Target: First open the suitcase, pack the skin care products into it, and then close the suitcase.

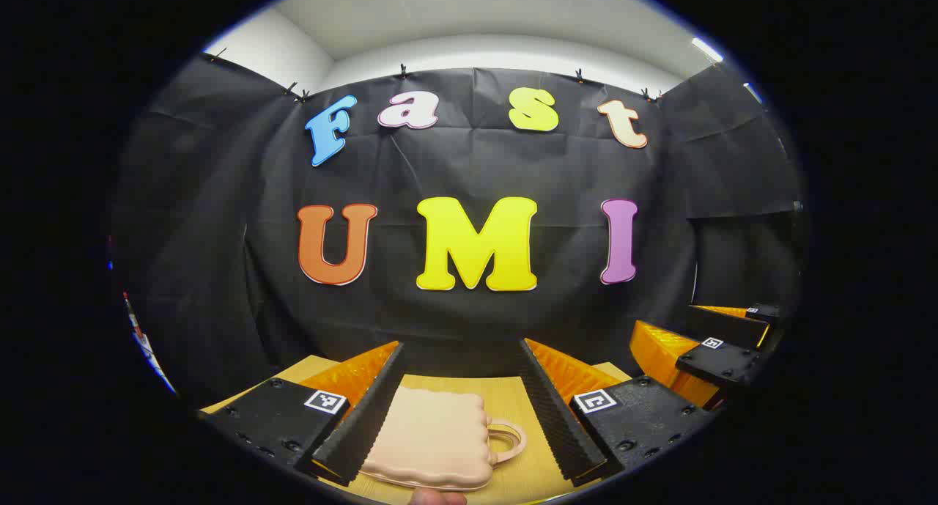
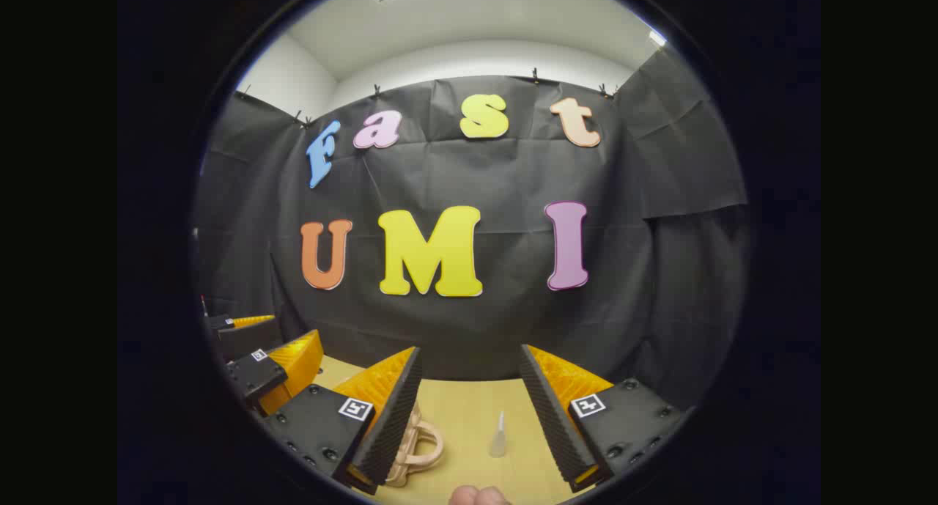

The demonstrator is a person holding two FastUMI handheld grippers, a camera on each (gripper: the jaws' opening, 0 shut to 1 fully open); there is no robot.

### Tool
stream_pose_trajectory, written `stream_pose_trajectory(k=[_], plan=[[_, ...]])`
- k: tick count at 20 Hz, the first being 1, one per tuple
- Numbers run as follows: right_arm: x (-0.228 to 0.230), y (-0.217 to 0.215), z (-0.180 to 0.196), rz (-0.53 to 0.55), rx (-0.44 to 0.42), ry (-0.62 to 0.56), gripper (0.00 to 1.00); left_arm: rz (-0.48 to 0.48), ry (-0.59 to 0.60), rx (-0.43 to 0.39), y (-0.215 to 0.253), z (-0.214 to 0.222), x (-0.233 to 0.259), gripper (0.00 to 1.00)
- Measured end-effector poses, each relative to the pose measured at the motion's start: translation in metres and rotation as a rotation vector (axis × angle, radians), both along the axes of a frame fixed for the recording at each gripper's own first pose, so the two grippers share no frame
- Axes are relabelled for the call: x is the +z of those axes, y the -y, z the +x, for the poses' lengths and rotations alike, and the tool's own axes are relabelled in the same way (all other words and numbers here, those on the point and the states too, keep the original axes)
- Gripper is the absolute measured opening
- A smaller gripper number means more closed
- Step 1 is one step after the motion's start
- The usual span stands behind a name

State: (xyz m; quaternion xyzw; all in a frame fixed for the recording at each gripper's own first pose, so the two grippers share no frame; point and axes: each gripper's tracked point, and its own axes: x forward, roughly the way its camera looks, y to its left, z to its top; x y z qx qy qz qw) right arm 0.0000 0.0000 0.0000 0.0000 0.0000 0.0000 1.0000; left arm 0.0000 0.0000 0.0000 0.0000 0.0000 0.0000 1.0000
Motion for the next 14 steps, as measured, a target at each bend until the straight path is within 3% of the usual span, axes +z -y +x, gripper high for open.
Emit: stream_pose_trajectory(k=[14], plan=[[-0.006, 0.015, 0.005, 0.012, -0.015, -0.033, 0.79, -0.01, -0.029, -0.032, 0.009, 0.012, -0.009, 0.96]])
